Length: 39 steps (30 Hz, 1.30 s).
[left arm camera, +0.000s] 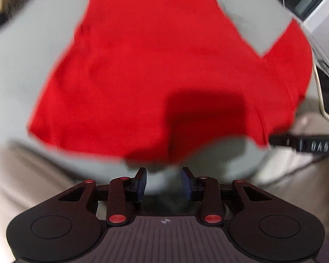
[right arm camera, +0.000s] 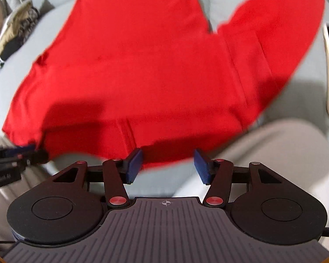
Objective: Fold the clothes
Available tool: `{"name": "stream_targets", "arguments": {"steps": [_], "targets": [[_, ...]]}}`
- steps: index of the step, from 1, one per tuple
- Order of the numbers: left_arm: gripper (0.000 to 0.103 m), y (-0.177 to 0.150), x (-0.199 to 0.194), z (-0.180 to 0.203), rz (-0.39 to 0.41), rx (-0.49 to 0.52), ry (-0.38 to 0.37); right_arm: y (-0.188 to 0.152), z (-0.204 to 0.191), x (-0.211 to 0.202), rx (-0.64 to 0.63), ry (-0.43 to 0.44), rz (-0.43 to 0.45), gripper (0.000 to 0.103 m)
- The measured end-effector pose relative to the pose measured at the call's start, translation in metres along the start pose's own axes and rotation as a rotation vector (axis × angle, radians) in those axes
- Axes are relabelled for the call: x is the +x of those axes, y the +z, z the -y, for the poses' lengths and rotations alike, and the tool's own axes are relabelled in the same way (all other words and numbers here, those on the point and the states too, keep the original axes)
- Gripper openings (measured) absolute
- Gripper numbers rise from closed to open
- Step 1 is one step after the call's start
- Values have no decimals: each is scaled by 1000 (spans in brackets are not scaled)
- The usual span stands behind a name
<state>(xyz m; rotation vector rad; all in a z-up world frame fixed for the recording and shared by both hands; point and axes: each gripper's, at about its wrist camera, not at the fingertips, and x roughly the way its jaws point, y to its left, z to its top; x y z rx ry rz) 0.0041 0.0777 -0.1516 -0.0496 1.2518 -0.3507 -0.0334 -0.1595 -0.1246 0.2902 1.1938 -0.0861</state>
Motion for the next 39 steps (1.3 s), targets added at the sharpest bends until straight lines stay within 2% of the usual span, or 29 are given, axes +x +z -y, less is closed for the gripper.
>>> {"name": "stream_targets", "arguments": {"steps": [2, 3, 5, 7, 12, 14, 15, 16, 19, 22, 23, 25, 28, 32, 35, 37, 39], "targets": [[38, -11, -7, -4, -23, 6, -2, -5, -1, -10, 12, 28, 8, 58], [42, -15, -13, -6, -14, 11, 7, -7, -2, -17, 14, 42, 21, 59], [44, -14, -23, -15, 14, 4, 15, -7, -3, -30, 8, 68, 58, 60], [46, -17, -35, -15, 49, -12, 19, -6, -8, -41, 2, 69, 89, 60], [48, 7, -46, -15, 172, -33, 45, 7, -11, -47, -14, 75, 161, 60], [46, 20, -38, -9, 208, -38, 38, 15, -11, -37, -12, 74, 183, 49], [44, 24, -33, -8, 220, -39, 35, 19, -12, -30, -3, 59, 184, 47], [42, 27, -25, -6, 219, -28, 42, 21, -12, -23, 6, 41, 178, 44], [40, 34, -3, 3, 215, 4, 62, 22, -10, -2, 22, 18, 120, 43], [41, 30, -1, 21, 154, 104, 129, 17, -5, 5, 29, 25, 64, 44], [41, 30, -2, 25, 113, 112, 125, 17, -3, 3, 31, 28, 30, 44], [42, 27, -8, 29, 62, 91, 62, 14, 3, -4, 66, 65, 14, 45], [46, 30, -26, 37, 97, 97, 37, 17, 20, -34, 144, 155, 96, 58], [48, 44, -52, 45, 177, 83, 3, 26, 49, -93, 236, 208, 270, 59], [50, 60, -75, 49, 237, 61, -45, 30, 71, -143, 283, 162, 408, 62], [54, 69, -91, 53, 272, 50, -79, 34, 87, -176, 316, 97, 498, 62], [55, 77, -102, 57, 298, 42, -123, 34, 100, -207, 337, 28, 563, 63]]}}
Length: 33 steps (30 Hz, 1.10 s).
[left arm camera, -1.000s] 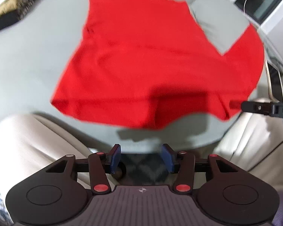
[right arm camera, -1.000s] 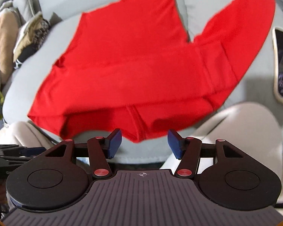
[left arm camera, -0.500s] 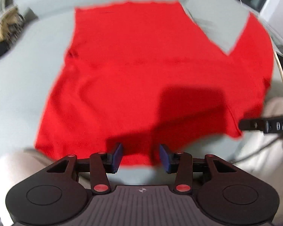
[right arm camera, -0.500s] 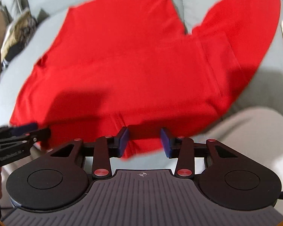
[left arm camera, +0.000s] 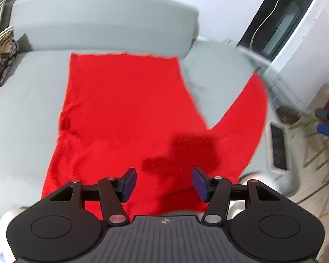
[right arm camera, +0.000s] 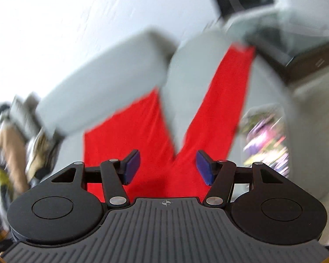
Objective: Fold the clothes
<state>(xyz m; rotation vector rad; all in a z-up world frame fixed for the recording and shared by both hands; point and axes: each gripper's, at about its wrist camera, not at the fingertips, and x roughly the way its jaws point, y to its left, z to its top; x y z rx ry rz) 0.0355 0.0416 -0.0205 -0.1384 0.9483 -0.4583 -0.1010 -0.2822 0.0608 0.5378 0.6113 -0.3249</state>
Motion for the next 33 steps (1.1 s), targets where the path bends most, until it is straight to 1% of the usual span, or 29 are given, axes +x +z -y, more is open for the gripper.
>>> {"name": "stream_targets", "arguments": {"steps": [2, 4, 5, 6, 7, 9, 11, 13, 16, 19, 20, 21, 22, 23, 24, 25, 28, 31, 33], "targets": [[56, 7, -5, 4, 7, -17, -49, 12, 8, -24, -12, -54, 44, 64], [57, 11, 2, 9, -10, -17, -87, 20, 15, -38, -28, -100, 60, 64], [58, 11, 7, 14, -19, -10, -100, 24, 18, -44, -36, -122, 67, 70], [60, 9, 13, 19, -29, 7, -99, 27, 21, -46, -49, -144, 68, 75], [61, 8, 26, 25, -44, 18, -87, 29, 25, -40, -58, -161, 56, 80], [61, 5, 47, 32, -59, 32, -67, 32, 35, -24, -72, -192, 23, 80], [60, 1, 72, 39, -53, 55, -17, 34, 45, -3, -76, -213, -18, 80], [60, 1, 84, 44, -46, 77, 40, 38, 57, 30, -68, -230, -59, 79], [60, 2, 94, 42, -36, 68, 70, 45, 73, 75, -41, -264, -91, 79], [60, 5, 101, 38, -41, 69, 111, 51, 98, 106, 60, -243, -81, 77], [60, 6, 105, 36, -45, 62, 123, 55, 108, 116, 113, -223, -74, 76], [60, 6, 108, 33, -49, 56, 134, 58, 120, 127, 171, -200, -67, 73], [60, 7, 112, 31, -54, 49, 145, 61, 132, 137, 237, -166, -55, 65], [60, 6, 117, 28, -64, 40, 152, 64, 145, 148, 311, -125, -42, 62], [60, 6, 122, 26, -75, 31, 159, 66, 158, 161, 387, -83, -30, 62], [60, 5, 126, 24, -85, 30, 168, 66, 167, 173, 449, -56, -17, 59], [59, 0, 136, 20, -119, 27, 177, 67, 182, 203, 534, -20, 26, 56], [58, -6, 144, 15, -156, 22, 170, 71, 194, 236, 583, -1, 59, 53], [59, -9, 146, 15, -153, 39, 168, 77, 201, 258, 610, 14, 75, 51]]}}
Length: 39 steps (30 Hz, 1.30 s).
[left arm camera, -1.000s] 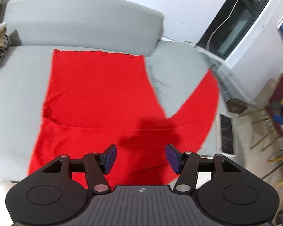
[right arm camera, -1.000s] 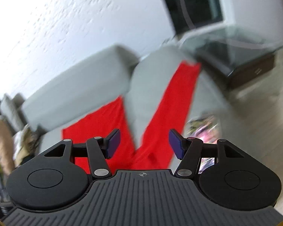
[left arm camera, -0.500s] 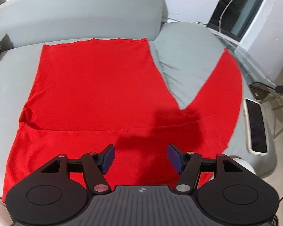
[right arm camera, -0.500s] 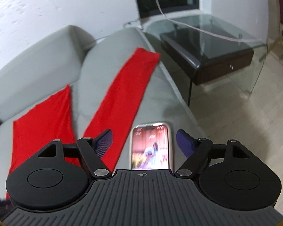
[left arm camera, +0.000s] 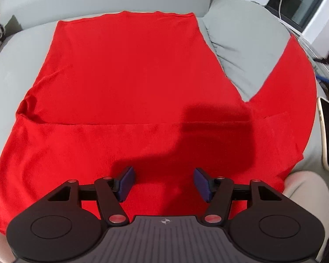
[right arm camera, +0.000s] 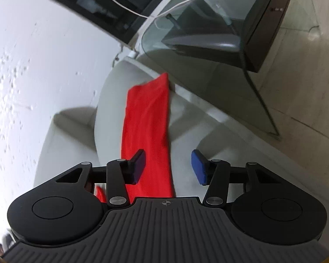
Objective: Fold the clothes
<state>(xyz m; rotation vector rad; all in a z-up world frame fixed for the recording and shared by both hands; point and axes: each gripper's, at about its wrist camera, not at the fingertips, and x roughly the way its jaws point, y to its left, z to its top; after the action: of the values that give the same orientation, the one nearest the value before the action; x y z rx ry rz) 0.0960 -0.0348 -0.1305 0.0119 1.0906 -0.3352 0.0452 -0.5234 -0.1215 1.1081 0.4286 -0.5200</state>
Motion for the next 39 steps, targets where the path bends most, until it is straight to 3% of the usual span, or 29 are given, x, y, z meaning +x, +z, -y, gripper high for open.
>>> {"name": "stream_targets", "arguments": {"steps": [6, 10, 12, 13, 14, 17, 23, 27, 29, 32, 35, 39], "targets": [[60, 1, 3, -5, -9, 4, -22, 25, 9, 50, 78, 97, 20, 49], [62, 0, 4, -3, -8, 10, -23, 35, 18, 66, 129, 117, 47, 27], [62, 0, 4, -2, -6, 13, -23, 37, 22, 70, 149, 139, 57, 24], [62, 0, 5, -2, -5, 14, -23, 38, 23, 69, 148, 144, 61, 12], [62, 0, 4, -2, -5, 13, -24, 38, 20, 67, 134, 143, 66, 6], [62, 1, 5, -2, -6, 22, -24, 35, 4, 48, 40, 120, 102, 4], [58, 3, -9, -3, 28, 6, -56, 0, -77, -33, -321, 153, 212, 3], [58, -5, -43, -14, 127, -33, -69, -68, -138, -106, -594, 195, 307, 3], [58, -13, -61, -28, 177, -71, -62, -116, -163, -141, -722, 183, 339, 3], [58, -28, -86, -56, 252, -171, -29, -205, -186, -167, -901, 184, 319, 3], [57, -49, -110, -85, 326, -279, 25, -297, -195, -174, -982, 221, 181, 3], [57, -71, -128, -112, 366, -387, 76, -389, -202, -156, -1035, 268, -22, 3]]}}
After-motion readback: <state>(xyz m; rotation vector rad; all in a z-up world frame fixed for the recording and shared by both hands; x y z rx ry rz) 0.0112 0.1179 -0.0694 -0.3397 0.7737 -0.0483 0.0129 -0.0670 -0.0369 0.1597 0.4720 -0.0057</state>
